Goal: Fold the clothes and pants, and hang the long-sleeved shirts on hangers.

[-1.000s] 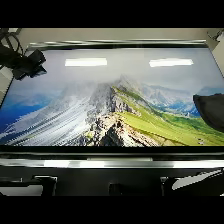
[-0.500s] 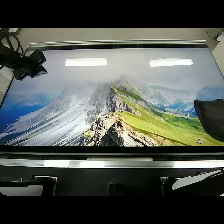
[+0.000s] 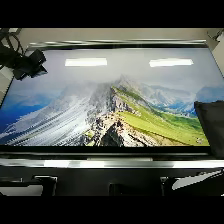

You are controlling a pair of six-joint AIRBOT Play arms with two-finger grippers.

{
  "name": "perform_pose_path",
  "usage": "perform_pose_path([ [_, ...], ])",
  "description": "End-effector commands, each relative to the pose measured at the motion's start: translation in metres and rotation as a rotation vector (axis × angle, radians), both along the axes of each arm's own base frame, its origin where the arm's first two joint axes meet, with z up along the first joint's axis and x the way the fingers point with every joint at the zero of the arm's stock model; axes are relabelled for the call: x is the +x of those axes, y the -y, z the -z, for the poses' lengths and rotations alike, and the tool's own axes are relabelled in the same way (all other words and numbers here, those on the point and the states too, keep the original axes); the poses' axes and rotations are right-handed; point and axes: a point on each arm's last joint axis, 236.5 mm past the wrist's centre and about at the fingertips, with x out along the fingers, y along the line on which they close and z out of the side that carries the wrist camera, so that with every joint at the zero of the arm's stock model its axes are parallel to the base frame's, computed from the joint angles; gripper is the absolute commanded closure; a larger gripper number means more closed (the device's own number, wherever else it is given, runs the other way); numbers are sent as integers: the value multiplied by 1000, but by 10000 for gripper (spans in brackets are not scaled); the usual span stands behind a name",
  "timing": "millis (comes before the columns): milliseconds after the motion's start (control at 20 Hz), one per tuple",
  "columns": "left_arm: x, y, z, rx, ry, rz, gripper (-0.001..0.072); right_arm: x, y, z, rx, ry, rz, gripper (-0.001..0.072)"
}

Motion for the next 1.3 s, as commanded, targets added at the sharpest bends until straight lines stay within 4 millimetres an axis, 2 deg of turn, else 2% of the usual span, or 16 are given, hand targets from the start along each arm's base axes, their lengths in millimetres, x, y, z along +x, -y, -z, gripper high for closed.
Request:
perform_pose_path([
  [0,0,0,0,0,1,1,682,-5,3,-14,-16,-12,-24,246],
  [100,0,0,0,4,3,6,682,12,10,-18,-38,88,-81,251],
  [150,1,-2,-1,17,11,24,682,34,11,-18,-32,197,-145,268],
  [200,1,-3,-1,33,19,46,682,62,9,-21,-20,322,-221,333],
  [300,3,-11,-1,80,35,94,682,132,-11,-41,14,597,-442,569],
  [350,3,-15,-1,101,44,121,682,168,-29,-58,23,723,-572,644],
  [400,5,-19,-3,123,62,148,682,200,-49,-76,23,827,-680,675],
  [450,9,-23,-8,146,99,172,682,229,-74,-94,21,915,-775,675],
  [500,16,-27,-16,169,148,190,682,254,-105,-109,30,979,-867,676],
  [600,26,-36,-35,228,250,230,682,286,-170,-126,67,1028,-1011,677],
  [800,31,-49,-59,312,352,281,683,317,-329,-152,198,1109,-1290,677],
  [900,32,-48,-63,327,375,298,683,322,-396,-167,227,1163,-1411,677],
  [950,33,-46,-65,326,384,302,683,321,-422,-172,243,1183,-1450,677],
  [1000,34,-42,-67,318,398,315,683,319,-445,-174,265,1195,-1479,677],
  [1100,36,-36,-71,299,422,324,683,316,-472,-176,293,1216,-1493,677],
  [1250,39,-34,-74,290,439,322,683,316,-487,-181,301,1244,-1513,675],
])
